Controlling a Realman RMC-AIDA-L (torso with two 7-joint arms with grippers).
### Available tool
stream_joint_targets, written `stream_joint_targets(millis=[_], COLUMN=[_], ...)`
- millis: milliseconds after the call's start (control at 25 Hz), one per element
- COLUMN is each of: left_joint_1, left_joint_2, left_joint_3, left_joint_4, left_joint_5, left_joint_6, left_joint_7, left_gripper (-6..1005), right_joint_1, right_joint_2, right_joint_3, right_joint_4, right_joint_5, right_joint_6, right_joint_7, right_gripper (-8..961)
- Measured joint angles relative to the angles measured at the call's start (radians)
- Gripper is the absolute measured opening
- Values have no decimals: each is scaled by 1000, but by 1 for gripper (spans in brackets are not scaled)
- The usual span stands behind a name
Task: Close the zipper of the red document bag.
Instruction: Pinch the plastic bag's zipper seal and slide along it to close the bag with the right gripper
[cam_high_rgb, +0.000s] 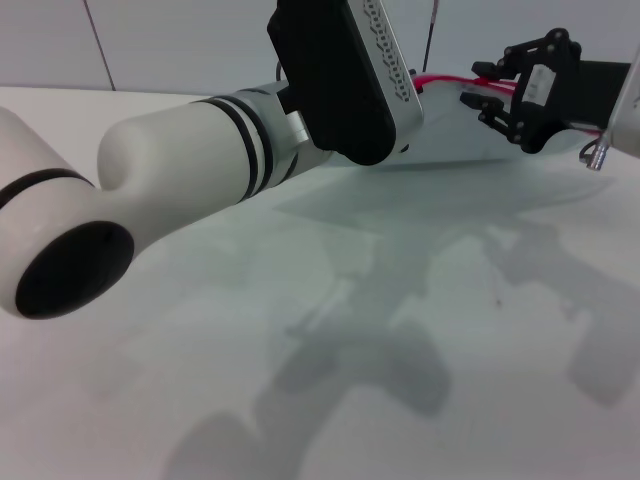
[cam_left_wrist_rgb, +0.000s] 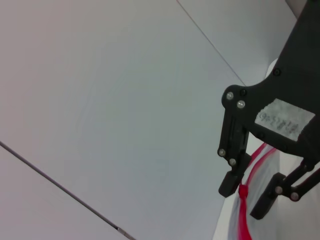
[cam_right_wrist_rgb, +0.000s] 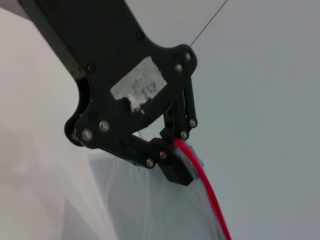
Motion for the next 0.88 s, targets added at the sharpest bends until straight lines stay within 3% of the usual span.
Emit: stream_joint_targets(millis=[880], left_joint_1=[-1], left_joint_2=[0], left_joint_3=[0], left_joint_4=[1], left_joint_5=[0], left_joint_6=[0], left_joint_7=[0], left_gripper=[77], right_joint_1=[6], right_joint_2=[3], right_joint_3=[-5], right_joint_4=[-3], right_joint_5=[5], right_joint_6=[1], right_joint_7=[-3], right_gripper=[159])
